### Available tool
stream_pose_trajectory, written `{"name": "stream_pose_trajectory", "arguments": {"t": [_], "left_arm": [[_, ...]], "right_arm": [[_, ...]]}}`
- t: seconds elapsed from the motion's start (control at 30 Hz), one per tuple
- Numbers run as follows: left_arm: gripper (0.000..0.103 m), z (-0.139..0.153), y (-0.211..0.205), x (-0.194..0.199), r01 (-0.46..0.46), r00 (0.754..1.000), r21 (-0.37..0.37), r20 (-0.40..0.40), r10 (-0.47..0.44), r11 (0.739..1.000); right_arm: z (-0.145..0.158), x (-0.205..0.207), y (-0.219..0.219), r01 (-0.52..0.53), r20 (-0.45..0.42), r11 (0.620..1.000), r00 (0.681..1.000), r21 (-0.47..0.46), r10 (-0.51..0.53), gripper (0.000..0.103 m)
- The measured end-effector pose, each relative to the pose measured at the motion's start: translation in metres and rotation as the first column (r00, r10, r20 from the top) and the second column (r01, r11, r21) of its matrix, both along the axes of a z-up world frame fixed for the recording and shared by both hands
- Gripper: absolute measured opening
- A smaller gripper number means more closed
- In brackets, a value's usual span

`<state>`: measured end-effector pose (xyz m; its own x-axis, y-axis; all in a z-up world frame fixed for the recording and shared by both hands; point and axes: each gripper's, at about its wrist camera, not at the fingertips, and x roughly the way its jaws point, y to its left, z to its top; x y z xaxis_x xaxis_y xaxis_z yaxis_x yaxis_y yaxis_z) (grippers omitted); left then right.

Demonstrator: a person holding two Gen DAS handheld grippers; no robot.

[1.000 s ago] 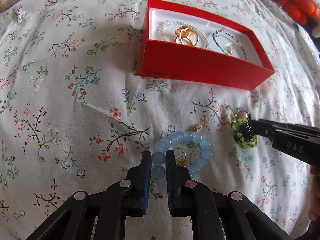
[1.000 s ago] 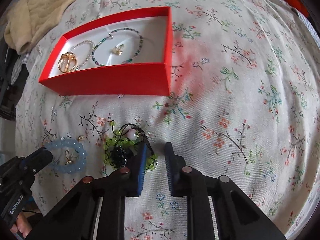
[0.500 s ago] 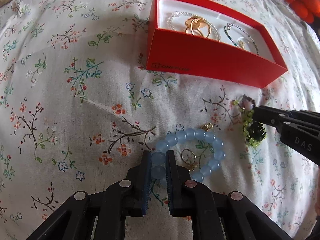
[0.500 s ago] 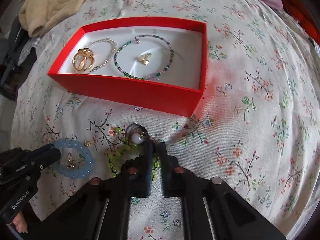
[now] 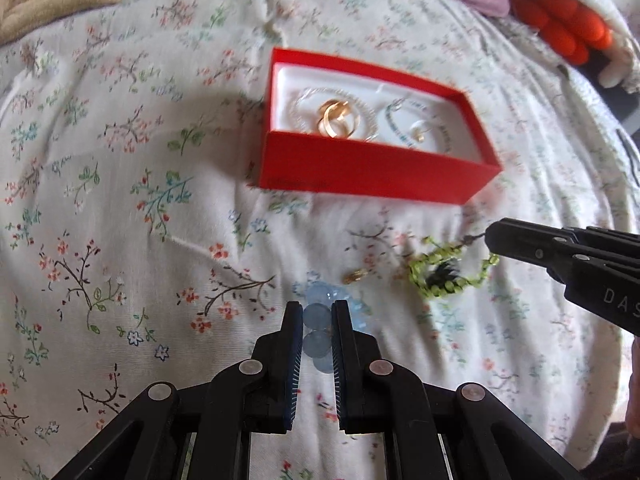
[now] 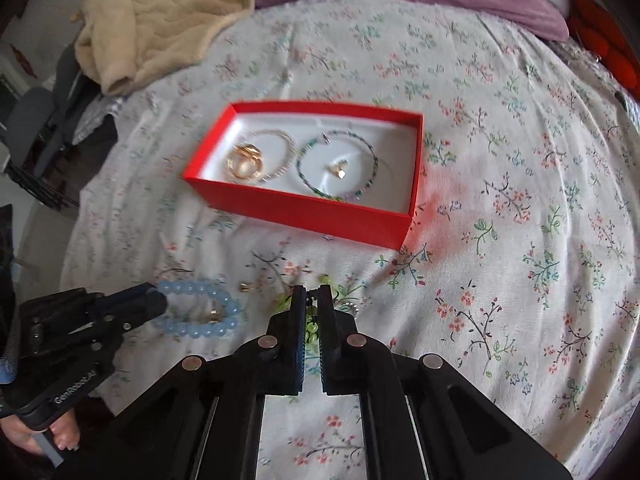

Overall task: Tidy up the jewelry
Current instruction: 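Carry the blue bracelet with the left tool while the right carries the green bracelet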

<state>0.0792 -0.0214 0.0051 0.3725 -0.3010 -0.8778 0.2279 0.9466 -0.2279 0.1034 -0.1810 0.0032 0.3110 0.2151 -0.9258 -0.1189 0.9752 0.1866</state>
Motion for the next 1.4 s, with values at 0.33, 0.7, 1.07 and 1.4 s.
{"name": "stream_pose_trajectory", "arguments": {"t": [0.33, 0.7, 1.07, 1.4], "left_arm": [[0.008, 0.022, -0.009, -0.009, 0.030, 0.998, -0.033, 0.053, -0.029, 0.999], [0.008, 0.056, -0.012, -0.001, 0.009, 0.990, -0.095, 0.141, 0.004, 0.995], [0.008, 0.079, -0.027, 0.022, -0.013, 0.975, -0.156, 0.218, 0.047, 0.988], [0.008, 0.069, -0.042, 0.059, -0.019, 0.973, -0.232, 0.220, 0.072, 0.972]], "right_arm": [[0.036, -0.023, 0.000, -0.035, 0.076, 0.999, 0.997, 0.016, 0.034, 0.005], [0.064, -0.026, -0.006, -0.023, 0.143, 0.999, 0.990, 0.035, 0.018, 0.005], [0.081, -0.010, -0.009, -0.002, 0.206, 0.998, 0.978, 0.055, -0.010, 0.006], [0.079, 0.018, -0.023, 0.080, 0.216, 0.987, 0.970, 0.139, -0.109, 0.006]]}}
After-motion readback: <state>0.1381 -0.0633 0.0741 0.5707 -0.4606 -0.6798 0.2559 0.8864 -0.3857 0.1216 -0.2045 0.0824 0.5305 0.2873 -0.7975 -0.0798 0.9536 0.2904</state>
